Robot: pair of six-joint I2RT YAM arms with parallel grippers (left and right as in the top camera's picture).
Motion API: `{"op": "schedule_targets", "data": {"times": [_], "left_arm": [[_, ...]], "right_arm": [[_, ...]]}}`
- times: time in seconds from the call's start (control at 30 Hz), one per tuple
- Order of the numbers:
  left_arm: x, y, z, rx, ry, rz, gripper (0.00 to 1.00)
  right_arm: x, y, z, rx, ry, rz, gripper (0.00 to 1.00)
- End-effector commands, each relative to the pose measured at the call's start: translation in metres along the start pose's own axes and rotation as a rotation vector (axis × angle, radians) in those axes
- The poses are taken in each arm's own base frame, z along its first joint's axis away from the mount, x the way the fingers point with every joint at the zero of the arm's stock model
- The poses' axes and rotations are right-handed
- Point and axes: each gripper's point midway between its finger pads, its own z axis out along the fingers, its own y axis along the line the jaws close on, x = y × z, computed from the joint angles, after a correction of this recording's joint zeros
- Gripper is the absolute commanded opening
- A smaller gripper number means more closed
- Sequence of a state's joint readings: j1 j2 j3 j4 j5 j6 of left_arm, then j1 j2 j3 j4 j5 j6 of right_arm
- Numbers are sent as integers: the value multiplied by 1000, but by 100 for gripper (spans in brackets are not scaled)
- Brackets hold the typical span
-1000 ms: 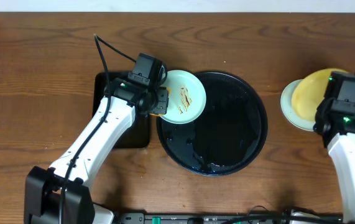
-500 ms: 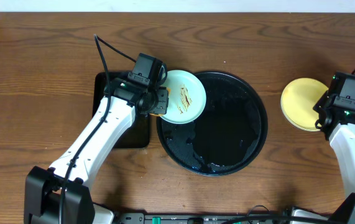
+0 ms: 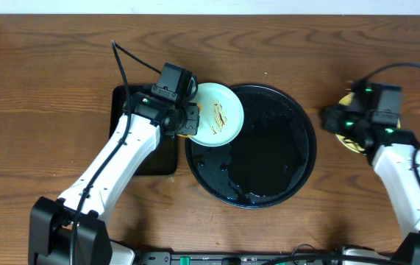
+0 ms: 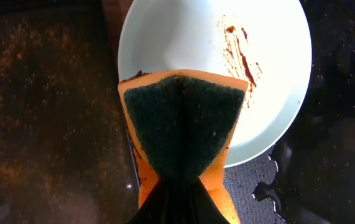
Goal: Clean dirty plates on tray and stack at the side
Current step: 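Move the right gripper to the light-blue plate on the round tray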
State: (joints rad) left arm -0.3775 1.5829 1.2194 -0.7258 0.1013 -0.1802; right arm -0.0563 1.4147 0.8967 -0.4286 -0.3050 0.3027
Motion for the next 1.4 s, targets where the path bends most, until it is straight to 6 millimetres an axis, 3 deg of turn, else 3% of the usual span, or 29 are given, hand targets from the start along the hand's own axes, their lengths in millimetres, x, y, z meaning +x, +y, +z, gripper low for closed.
{"op": "schedule_targets", "data": {"times": [0.0,0.23,0.5,0.73,0.87,1.03,1.2,1.37], "left_arm": [[-3,1,-2,-7,-10,2,8],[-3,1,-2,-7,-10,2,8],[-3,1,-2,-7,-10,2,8],[-3,1,-2,-7,-10,2,8],[-3,1,-2,-7,-10,2,8],[-3,1,-2,-7,-10,2,8],[-3,1,-2,-7,-10,2,8],[-3,1,-2,-7,-10,2,8]], "right_arm": [[29,42,14,-130,104,-53,40],[76,97,51,-200,232,-85,40],[116,127,95,-211,306,-22,36],[132,122,125,-144,292,-53,31],[137,121,131,-140,301,-56,11],[130,118,131,-137,286,-45,1],[115,110,127,-126,253,-43,1],[96,85,114,-28,195,-151,1]]}}
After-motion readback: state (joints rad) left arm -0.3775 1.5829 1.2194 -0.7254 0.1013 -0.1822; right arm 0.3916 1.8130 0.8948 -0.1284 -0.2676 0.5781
